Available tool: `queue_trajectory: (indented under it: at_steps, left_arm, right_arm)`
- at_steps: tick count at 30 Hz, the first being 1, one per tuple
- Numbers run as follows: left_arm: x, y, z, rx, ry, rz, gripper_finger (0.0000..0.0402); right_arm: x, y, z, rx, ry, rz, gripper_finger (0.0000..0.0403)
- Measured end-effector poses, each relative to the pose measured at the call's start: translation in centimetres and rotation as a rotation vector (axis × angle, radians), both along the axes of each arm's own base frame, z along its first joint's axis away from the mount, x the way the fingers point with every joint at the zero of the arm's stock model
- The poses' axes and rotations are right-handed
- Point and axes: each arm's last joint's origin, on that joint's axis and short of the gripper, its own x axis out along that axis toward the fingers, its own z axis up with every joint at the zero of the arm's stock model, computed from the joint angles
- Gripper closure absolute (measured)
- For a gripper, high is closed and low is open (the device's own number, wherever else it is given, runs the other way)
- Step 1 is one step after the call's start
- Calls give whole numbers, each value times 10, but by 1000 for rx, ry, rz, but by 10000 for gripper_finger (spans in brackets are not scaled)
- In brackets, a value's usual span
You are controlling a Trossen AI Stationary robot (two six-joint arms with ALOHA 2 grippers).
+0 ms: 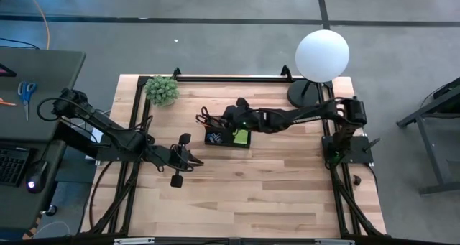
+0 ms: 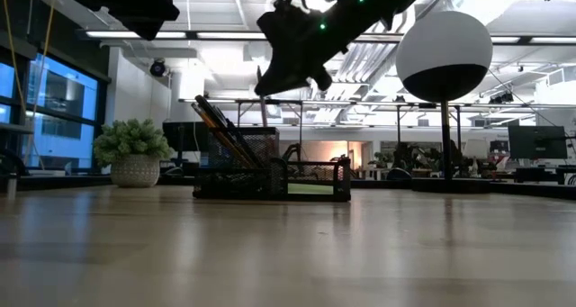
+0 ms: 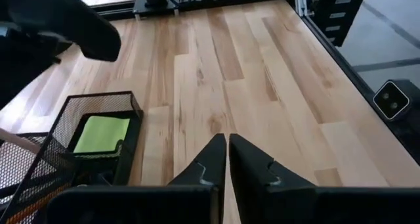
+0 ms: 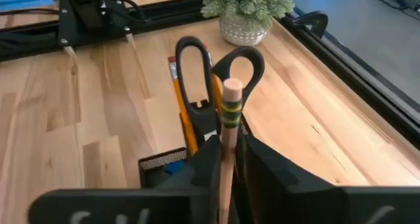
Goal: Pick and place office supplies into organizer
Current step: Put the pink pencil into the organizer bin, then return to Home Position
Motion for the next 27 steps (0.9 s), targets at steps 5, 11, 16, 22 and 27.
queue_trajectory:
  at_steps: [5, 11, 16, 22, 27]
  left_arm:
    - [0, 0, 0, -7, 2, 3, 389]
    - [0, 0, -7, -19, 22, 3, 389]
    - [-1, 0, -12, -24, 36, 11, 389]
    - [0, 0, -12, -25, 39, 14, 389]
    - [0, 0, -12, -30, 41, 17, 389]
  right_arm:
    - [6, -1, -9, -8, -11, 5, 331]
    - [8, 1, -12, -19, -7, 18, 286]
    - [7, 8, -7, -40, -18, 47, 249]
    - [-6, 23, 23, -93, -49, 104, 230]
    - [-33, 36, 54, -112, -22, 101, 246]
